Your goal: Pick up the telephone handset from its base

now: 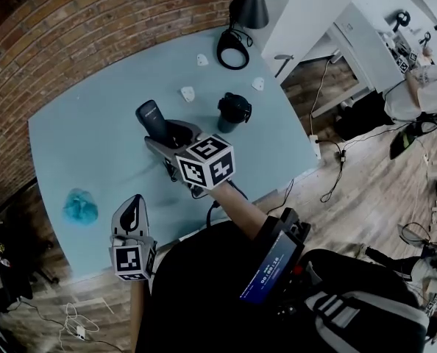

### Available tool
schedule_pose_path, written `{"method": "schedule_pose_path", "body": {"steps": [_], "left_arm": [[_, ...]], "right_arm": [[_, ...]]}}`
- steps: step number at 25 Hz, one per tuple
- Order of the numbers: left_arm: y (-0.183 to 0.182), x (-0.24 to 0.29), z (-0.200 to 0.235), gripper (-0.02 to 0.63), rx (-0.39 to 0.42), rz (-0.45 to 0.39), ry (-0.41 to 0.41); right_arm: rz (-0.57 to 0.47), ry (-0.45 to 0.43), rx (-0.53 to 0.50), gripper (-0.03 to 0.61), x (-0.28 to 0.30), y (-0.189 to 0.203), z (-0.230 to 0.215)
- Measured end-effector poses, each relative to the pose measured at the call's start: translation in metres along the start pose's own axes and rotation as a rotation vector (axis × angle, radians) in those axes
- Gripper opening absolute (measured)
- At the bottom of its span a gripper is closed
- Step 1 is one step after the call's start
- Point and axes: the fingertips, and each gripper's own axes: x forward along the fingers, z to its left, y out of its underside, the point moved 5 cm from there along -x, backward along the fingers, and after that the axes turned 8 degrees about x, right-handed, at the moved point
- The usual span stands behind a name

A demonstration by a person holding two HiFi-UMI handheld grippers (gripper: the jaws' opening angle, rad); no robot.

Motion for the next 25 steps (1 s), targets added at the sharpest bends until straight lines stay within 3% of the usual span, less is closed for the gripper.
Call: {"method": "schedule_pose_path", "body": {"steps": [9,11,13,15,18,25], "left_arm": [[-0.037,0.019,-0.010,0.025,0.011,-0.107,0.061],[-0.041,0.024,-0.013,0.082,-0.005,-0.127,0.085],[-0.045,0.028,-0.018,0.084,-0.011,-0.139,0.110],[-0.047,0.031,-0.023,0.087,-0.002,-0.119,0.143],[-0.047,0.040,-0.031,0.193,-0.010,-0.094,0.200],[-0.051,0.055,-0.041,0.234,-0.022,-0.080,0.237]], "right_arm": [[-0.034,-0.050,0.032,0.245,-0.017,-0.009,0.017],[-0.044,-0.062,0.043,0.245,-0.021,-0.013,0.019],[-0.052,-0.069,0.058,0.245,-0.024,-0.015,0.021],[-0.061,-0.078,0.078,0.244,-0.028,-0.016,0.023],[-0.072,-0.087,0.094,0.245,-0.032,-0.018,0.025],[-0.094,-0.117,0.112,0.245,-0.040,-0.022,0.033]]}}
